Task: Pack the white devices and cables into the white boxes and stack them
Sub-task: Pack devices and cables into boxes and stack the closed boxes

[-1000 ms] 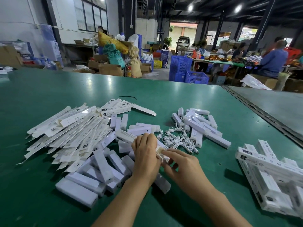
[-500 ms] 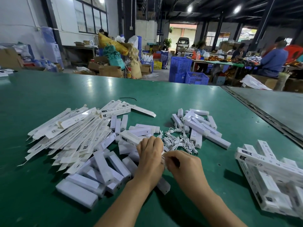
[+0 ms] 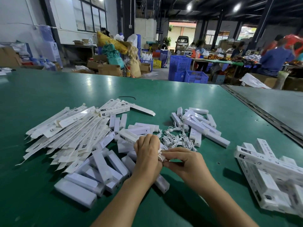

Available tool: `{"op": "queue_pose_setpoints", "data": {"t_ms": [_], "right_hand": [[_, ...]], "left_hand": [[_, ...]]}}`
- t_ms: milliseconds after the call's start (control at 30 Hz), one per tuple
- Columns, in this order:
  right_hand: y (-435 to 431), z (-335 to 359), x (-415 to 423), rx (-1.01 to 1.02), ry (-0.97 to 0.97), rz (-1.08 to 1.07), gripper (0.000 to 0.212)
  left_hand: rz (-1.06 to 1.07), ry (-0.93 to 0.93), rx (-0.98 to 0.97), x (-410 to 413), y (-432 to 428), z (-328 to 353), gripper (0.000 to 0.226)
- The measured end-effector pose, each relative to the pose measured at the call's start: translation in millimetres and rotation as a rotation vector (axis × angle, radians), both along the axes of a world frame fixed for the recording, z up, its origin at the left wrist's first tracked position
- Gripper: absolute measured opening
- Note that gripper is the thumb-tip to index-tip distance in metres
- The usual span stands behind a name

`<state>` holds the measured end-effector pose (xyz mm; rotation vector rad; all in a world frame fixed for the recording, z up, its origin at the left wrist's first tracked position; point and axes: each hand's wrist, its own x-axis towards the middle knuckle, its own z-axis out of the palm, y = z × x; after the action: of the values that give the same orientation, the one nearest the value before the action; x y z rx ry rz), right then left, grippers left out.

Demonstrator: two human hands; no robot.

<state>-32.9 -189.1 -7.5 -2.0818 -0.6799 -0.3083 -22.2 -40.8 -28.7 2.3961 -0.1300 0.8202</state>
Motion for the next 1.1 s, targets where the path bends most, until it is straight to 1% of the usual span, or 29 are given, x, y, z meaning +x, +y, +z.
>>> {"op": "queue_pose_setpoints", "data": {"t_ms": [100,167,300,433,533,633,733,833,933,1100], "right_hand": [[2.9,-2.6,0.0,0.115,0.080,-0.094,0.024],[4.9,-2.2,-0.6,0.184,0.162,-0.143,0.030],[8.4,-2.2,-1.2,0.191,0.156,-0.175,0.027],[11.9,-1.8,-3.2,0.184,0.211,-0.227,0.031],[10.4,-0.7,-3.8,0.135,0.179,-0.216,0.022],[6.3,3.0,-5.0,0.043,0.129,-0.136,0.009],[2.8,5.4,-4.2,-0.004,0.085,-0.106,0.015],[3.6,5.2,-4.0,-0.033,-0.004,-0.089,0.012],[3.6,3.8,-3.5,-0.020,-0.046,-0.092,0.012],[7.4,1.1,-4.4,0.039,-0.078,-0.160,0.015]], "left_hand": [[-0.038,0.006,0.009,-1.0,-0.3,0.1,0.049],[-0.066,-0.002,0.021,-2.6,-1.0,0.5,0.052],[-0.125,-0.021,0.009,-3.2,-3.0,1.5,0.053],[-0.142,-0.037,0.000,-1.2,-4.8,0.8,0.053],[-0.126,-0.035,-0.014,0.4,-2.7,-2.0,0.054],[-0.117,-0.029,-0.021,0.6,-0.6,-1.6,0.059],[-0.108,-0.022,0.006,0.0,1.0,-0.2,0.055],[-0.107,-0.003,-0.016,0.7,1.6,-0.9,0.053],[-0.115,-0.009,-0.053,0.3,1.6,-1.7,0.054],[-0.138,-0.022,-0.074,-0.1,1.2,-0.9,0.067]]}}
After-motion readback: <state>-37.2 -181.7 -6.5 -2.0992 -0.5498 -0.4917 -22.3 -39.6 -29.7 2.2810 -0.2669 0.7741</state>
